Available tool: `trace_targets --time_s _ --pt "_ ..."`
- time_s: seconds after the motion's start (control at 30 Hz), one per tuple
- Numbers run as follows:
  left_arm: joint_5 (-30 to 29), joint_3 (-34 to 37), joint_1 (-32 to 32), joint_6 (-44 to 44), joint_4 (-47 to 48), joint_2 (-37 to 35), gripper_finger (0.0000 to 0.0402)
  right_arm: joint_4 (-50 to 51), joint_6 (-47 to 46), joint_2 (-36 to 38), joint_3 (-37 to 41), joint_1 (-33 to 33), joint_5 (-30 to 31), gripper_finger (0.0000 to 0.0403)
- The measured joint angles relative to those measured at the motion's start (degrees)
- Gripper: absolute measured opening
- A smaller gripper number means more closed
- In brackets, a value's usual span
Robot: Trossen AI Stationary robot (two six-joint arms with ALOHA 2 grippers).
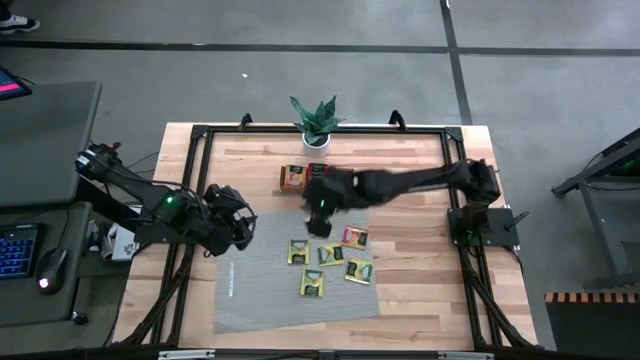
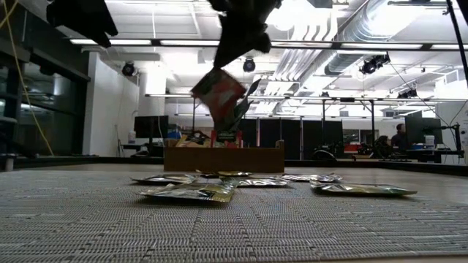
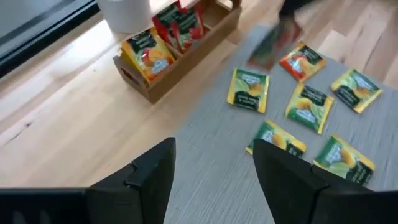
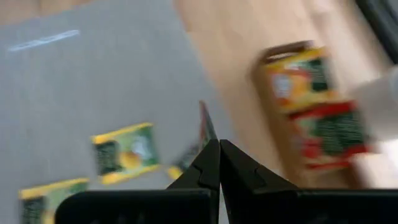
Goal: Pick & Place Tea
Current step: Put the red tea bag into the middle section of the wooden organizer
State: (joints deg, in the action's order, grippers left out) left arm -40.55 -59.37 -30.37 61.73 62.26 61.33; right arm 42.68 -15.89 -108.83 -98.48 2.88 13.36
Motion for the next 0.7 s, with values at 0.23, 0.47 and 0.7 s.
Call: trace_targets --time_s 0.23,0.47,0.7 --pt "0.4 5.2 0.0 2.9 -1.5 -3.1 0.0214 1.7 7.3 5.4 0.0 -8.8 -4.1 0.0" --pt "-1.4 8.5 0.0 5.8 -5.1 -4.0 0.0214 -4.1 13.4 5.7 0.1 -13.8 -12.5 0.0" --pt "-3.8 8.5 0.0 7.6 -5.3 -4.0 0.0214 -22.6 13.9 9.9 15.6 -17.2 -19.0 0.0"
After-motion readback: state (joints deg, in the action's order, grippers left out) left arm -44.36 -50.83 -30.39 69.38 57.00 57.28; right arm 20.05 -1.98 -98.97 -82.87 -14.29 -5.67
